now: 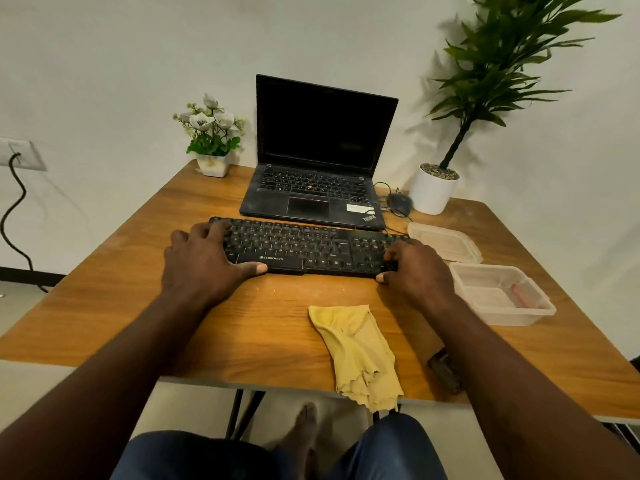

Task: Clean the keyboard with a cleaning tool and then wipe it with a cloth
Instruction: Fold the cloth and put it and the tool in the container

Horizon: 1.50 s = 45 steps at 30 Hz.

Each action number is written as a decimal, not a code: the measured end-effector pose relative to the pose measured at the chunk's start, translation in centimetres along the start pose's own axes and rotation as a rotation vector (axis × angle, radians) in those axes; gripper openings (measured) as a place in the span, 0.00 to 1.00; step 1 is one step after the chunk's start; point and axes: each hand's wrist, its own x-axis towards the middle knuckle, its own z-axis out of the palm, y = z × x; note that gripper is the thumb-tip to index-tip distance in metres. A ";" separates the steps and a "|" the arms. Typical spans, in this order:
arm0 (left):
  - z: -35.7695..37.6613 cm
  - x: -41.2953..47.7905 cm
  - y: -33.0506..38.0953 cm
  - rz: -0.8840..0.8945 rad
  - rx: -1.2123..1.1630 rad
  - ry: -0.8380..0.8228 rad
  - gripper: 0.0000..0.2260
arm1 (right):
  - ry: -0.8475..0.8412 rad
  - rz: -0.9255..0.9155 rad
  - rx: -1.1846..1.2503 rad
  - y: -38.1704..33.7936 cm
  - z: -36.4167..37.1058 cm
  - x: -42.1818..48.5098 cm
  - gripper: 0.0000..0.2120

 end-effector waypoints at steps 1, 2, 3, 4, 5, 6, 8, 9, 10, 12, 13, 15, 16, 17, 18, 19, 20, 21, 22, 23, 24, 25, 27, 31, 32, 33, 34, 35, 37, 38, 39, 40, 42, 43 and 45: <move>0.1 0.4 0.1 -0.001 0.006 -0.007 0.49 | 0.004 -0.001 -0.010 0.0 0.0 0.4 0.18; 0.2 0.8 0.2 -0.002 0.012 -0.018 0.49 | 0.010 -0.004 -0.020 0.1 0.1 0.7 0.18; 0.2 1.1 0.2 -0.001 0.019 -0.027 0.49 | 0.018 -0.007 -0.026 0.1 0.2 1.0 0.18; 0.3 1.4 0.2 0.001 0.023 -0.031 0.49 | 0.024 -0.007 -0.030 0.1 0.4 1.2 0.18; 0.5 1.7 0.2 0.004 0.023 -0.031 0.49 | 0.033 -0.010 -0.034 0.1 0.5 1.3 0.18; 0.6 1.9 0.2 0.010 0.019 -0.028 0.49 | 0.043 -0.013 -0.037 0.2 0.7 1.5 0.18; 0.8 2.5 0.1 0.016 0.017 -0.025 0.48 | 0.055 -0.016 -0.042 0.2 1.0 1.7 0.18; 0.9 2.7 0.1 0.019 0.020 -0.030 0.48 | 0.057 -0.019 -0.047 0.2 1.1 1.7 0.18; 0.9 2.9 0.0 0.019 0.025 -0.034 0.49 | 0.058 -0.026 -0.057 0.2 1.2 1.7 0.18; 1.0 3.2 -0.1 0.020 0.033 -0.045 0.49 | 0.056 -0.045 -0.090 0.2 1.3 1.7 0.19; 1.1 3.1 -0.1 0.019 0.034 -0.048 0.49 | 0.053 -0.053 -0.102 0.2 1.2 1.6 0.20; 1.1 2.8 -0.2 0.024 0.017 -0.048 0.48 | 0.042 -0.058 -0.112 0.1 1.0 1.4 0.21; 1.0 2.6 -0.2 0.029 0.001 -0.041 0.47 | 0.029 -0.058 -0.118 -0.1 0.7 1.2 0.22; 0.9 2.1 0.0 0.037 -0.013 -0.026 0.45 | 0.025 -0.064 -0.116 -0.3 0.4 0.8 0.22; 0.7 1.6 0.3 0.050 -0.025 0.000 0.43 | 0.035 -0.075 -0.093 -0.6 -0.1 0.4 0.22; 0.4 0.9 0.7 0.070 -0.035 0.030 0.40 | 0.055 -0.089 -0.035 -0.9 -0.6 -0.2 0.21; 0.1 0.1 1.3 0.102 -0.050 0.048 0.35 | 0.065 -0.099 0.056 -1.2 -1.2 -1.0 0.18; -0.4 -0.7 2.0 0.135 -0.074 0.026 0.30 | 0.045 -0.100 0.157 -1.4 -1.7 -1.8 0.16; -0.9 -1.6 2.8 0.155 -0.121 -0.041 0.23 | -0.020 -0.096 0.233 -1.7 -2.4 -2.7 0.15; -1.3 -2.4 3.8 0.159 -0.172 -0.149 0.18 | -0.122 -0.093 0.254 -2.0 -2.9 -3.5 0.16; -1.5 -3.4 4.8 0.161 -0.205 -0.266 0.16 | -0.227 -0.088 0.223 -2.2 -3.2 -4.4 0.17; -1.5 -4.2 5.9 0.169 -0.208 -0.354 0.17 | -0.308 -0.080 0.165 -2.5 -3.2 -5.0 0.20; -0.8 -5.4 7.9 0.178 -0.175 -0.433 0.20 | -0.360 -0.085 0.064 -3.0 -2.5 -5.9 0.27; 0.1 -5.9 10.0 0.122 -0.178 -0.519 0.13 | -0.305 -0.092 0.042 -3.3 -1.4 -6.6 0.32; -0.3 -5.9 10.2 0.112 -0.214 -0.531 0.12 | -0.307 -0.088 0.064 -3.0 -1.7 -6.8 0.32; -0.9 -6.1 10.2 0.111 -0.266 -0.539 0.11 | -0.306 -0.084 0.104 -2.6 -2.2 -7.0 0.32; -1.7 -6.3 10.3 0.132 -0.327 -0.544 0.10 | -0.283 -0.089 0.172 -2.2 -3.0 -7.3 0.31; -2.8 -6.7 10.5 0.180 -0.392 -0.544 0.08 | -0.237 -0.114 0.259 -1.8 -3.8 -7.7 0.31; -5.3 -7.3 11.4 0.347 -0.477 -0.516 0.08 | -0.144 -0.221 0.448 -1.1 -5.9 -8.3 0.29; -6.5 -7.5 12.1 0.425 -0.503 -0.480 0.07 | -0.147 -0.277 0.533 -0.9 -6.9 -8.5 0.29; -7.5 -7.4 12.9 0.478 -0.528 -0.435 0.07 | -0.175 -0.319 0.596 -0.7 -7.9 -8.6 0.28; -8.3 -7.2 13.5 0.510 -0.549 -0.399 0.07 | -0.206 -0.340 0.625 -0.5 -8.6 -8.7 0.25; -9.4 -6.9 14.8 0.561 -0.535 -0.376 0.09 | -0.192 -0.344 0.617 0.0 -9.4 -8.8 0.16; -9.7 -6.9 15.3 0.582 -0.514 -0.386 0.10 | -0.169 -0.352 0.608 0.3 -9.5 -8.8 0.12; -10.0 -7.2 16.3 0.608 -0.514 -0.381 0.11 | -0.161 -0.387 0.611 1.1 -10.1 -9.1 0.12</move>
